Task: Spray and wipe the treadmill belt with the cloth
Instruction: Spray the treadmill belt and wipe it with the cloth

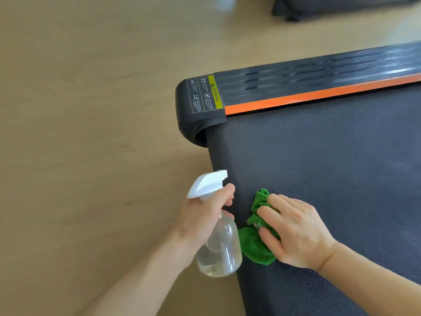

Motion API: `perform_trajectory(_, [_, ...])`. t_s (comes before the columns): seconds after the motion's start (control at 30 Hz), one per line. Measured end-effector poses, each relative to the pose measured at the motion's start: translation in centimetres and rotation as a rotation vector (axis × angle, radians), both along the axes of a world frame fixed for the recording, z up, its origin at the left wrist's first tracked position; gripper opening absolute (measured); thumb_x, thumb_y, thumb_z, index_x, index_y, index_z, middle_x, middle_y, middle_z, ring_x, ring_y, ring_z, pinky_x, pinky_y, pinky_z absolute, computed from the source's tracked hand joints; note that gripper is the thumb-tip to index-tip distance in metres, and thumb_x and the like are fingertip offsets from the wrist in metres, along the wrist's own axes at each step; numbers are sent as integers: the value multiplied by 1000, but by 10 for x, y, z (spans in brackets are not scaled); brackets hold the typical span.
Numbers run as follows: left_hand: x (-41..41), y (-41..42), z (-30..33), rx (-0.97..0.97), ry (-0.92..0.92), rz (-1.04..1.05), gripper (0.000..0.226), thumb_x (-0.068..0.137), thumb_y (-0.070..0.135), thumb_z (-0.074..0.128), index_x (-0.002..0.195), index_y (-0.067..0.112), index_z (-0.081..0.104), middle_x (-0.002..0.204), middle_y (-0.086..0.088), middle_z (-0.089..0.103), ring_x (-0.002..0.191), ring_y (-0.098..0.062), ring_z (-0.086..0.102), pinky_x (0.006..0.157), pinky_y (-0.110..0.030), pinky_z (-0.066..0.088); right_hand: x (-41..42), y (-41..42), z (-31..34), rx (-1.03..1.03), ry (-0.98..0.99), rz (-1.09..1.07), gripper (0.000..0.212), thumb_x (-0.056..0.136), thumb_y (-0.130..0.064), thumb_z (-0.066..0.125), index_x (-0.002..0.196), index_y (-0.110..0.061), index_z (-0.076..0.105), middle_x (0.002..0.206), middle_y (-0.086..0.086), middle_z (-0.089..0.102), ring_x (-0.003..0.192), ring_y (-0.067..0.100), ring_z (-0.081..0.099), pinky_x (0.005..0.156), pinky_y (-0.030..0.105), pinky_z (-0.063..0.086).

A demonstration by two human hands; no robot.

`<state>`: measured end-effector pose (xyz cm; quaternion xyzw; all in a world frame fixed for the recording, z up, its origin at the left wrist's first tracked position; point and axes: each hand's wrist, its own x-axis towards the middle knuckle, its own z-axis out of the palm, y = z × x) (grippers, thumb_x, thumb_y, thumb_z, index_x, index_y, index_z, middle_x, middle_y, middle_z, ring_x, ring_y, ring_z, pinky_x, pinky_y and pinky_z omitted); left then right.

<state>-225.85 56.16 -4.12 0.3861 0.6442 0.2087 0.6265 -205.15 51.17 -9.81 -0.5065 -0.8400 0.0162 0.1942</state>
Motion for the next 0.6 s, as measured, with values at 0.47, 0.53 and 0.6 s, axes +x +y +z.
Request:
perform_trajectory(0.47, [5,15,-12,111,-144,27,29,88,41,76,73,17,68,83,-2,69,91,-33,75,85,-42,61,-30,-22,-2,119,-32,-356,24,91,-35,52,78,-16,54,77,-6,46,63,19,51,48,31,40])
perform_trajectory(0.53, [-5,11,-10,100,-128,21,30,76,48,74,72,18,69,81,-1,70,90,-31,74,90,-44,61,-40,-25,-2,105,-33,-424,23,90,-37,52,79,-17,56,77,-6,48,66,17,54,48,29,38])
perform_trajectory(0.6, [-18,5,-8,98,-111,21,32,67,50,71,78,20,73,84,2,73,96,-32,76,98,-49,59,-47,-18,-2,107,-56,-437,23,90,-38,52,80,-18,56,78,-6,51,68,18,57,48,26,33])
